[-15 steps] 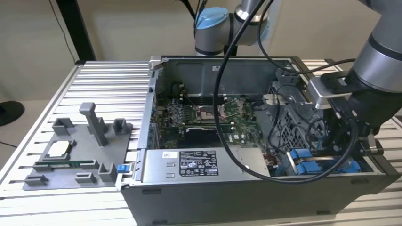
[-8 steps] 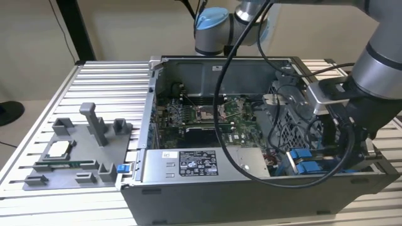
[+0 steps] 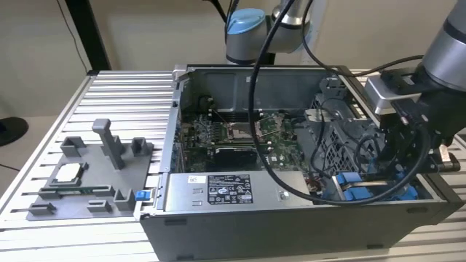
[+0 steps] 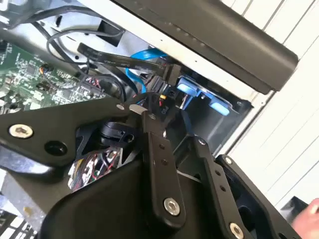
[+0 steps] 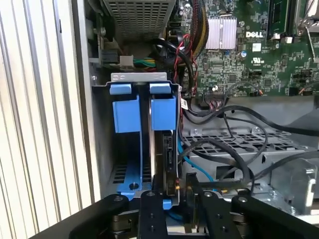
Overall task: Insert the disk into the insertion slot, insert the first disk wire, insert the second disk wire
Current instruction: 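Insert the first disk wire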
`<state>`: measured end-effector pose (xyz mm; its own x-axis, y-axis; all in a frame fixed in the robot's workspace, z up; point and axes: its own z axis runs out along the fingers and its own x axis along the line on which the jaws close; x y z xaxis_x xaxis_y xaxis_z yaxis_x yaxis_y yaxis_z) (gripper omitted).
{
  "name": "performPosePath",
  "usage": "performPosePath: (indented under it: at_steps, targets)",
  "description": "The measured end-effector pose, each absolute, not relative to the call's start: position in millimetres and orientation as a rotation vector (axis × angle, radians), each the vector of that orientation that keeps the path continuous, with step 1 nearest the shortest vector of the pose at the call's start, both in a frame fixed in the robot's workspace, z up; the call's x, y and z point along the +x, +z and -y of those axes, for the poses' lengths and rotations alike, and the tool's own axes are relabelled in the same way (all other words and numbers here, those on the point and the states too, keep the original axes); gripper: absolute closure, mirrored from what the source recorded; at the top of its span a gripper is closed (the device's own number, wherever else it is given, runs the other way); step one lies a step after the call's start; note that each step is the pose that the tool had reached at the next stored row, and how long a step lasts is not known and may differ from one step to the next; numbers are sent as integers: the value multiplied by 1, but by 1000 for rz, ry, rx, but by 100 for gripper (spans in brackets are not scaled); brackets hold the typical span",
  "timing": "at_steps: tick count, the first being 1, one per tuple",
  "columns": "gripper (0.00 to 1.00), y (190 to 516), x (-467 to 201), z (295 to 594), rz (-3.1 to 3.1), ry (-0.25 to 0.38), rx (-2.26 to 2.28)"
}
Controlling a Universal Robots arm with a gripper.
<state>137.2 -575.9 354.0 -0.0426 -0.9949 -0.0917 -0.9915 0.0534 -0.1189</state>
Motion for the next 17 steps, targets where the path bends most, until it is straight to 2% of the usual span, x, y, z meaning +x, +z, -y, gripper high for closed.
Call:
performPosePath:
  at_steps: [3,17]
  targets:
    - [0,365,137,576,-2162,-34,-2069]
    - [0,365,137,576,-2160,-33,-2070]
